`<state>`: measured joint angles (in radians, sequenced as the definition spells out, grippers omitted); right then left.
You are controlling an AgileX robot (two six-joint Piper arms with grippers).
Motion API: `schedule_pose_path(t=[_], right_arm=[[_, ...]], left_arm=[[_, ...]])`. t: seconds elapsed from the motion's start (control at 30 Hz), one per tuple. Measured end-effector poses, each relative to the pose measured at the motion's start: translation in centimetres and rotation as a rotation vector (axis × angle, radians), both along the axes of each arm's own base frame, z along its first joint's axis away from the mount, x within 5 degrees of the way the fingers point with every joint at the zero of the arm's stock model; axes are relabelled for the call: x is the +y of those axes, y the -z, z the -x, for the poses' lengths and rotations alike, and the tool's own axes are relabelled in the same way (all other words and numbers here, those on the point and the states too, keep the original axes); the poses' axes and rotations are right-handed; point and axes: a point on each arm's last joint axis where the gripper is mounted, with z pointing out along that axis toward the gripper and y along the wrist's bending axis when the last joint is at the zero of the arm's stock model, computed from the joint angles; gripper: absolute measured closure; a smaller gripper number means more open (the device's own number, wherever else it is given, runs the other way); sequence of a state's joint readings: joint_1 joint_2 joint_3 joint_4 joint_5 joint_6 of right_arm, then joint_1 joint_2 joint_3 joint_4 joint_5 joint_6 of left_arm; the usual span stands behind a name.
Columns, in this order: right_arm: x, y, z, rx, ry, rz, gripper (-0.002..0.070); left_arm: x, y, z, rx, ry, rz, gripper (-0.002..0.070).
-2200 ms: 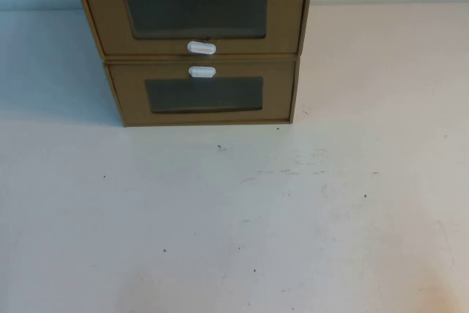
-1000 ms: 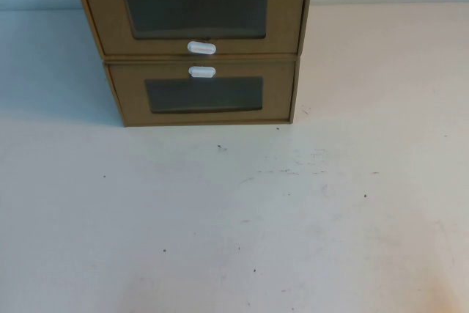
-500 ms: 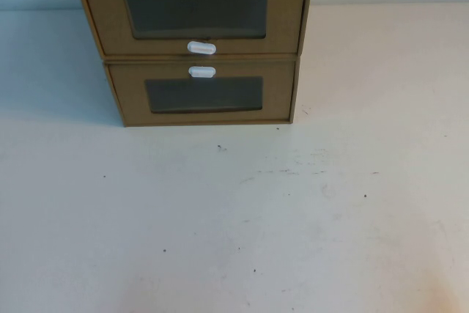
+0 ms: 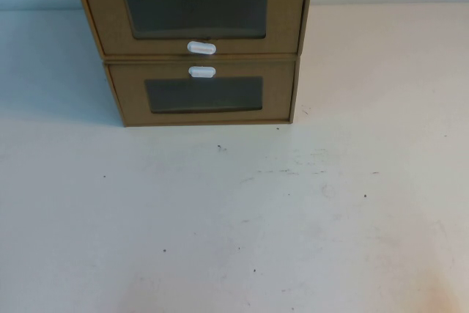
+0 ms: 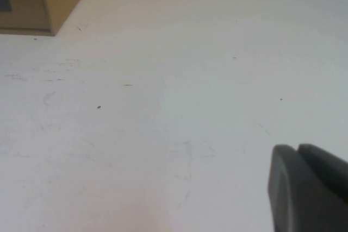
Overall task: Open the shoe box
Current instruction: 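Pull the top drawer of the cardboard box fully open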
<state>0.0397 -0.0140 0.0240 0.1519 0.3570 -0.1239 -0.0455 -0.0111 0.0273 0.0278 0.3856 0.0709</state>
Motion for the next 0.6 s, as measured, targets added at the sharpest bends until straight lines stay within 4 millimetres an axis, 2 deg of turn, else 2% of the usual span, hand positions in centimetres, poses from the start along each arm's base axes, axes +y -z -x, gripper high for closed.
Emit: schedule_pose_path(t=[0.43, 0.6], right_arm=[[0.0, 0.0, 0.0, 0.0, 0.0, 0.0, 0.0689], [0.0, 0.0, 0.0, 0.0, 0.0, 0.0, 0.069]], left_arm=[[-0.01, -0.31, -0.1, -0.036, 0.001, 0.002, 0.068], [-0.18, -0.41, -0.11, -0.043, -0.002, 0.075, 0.068]])
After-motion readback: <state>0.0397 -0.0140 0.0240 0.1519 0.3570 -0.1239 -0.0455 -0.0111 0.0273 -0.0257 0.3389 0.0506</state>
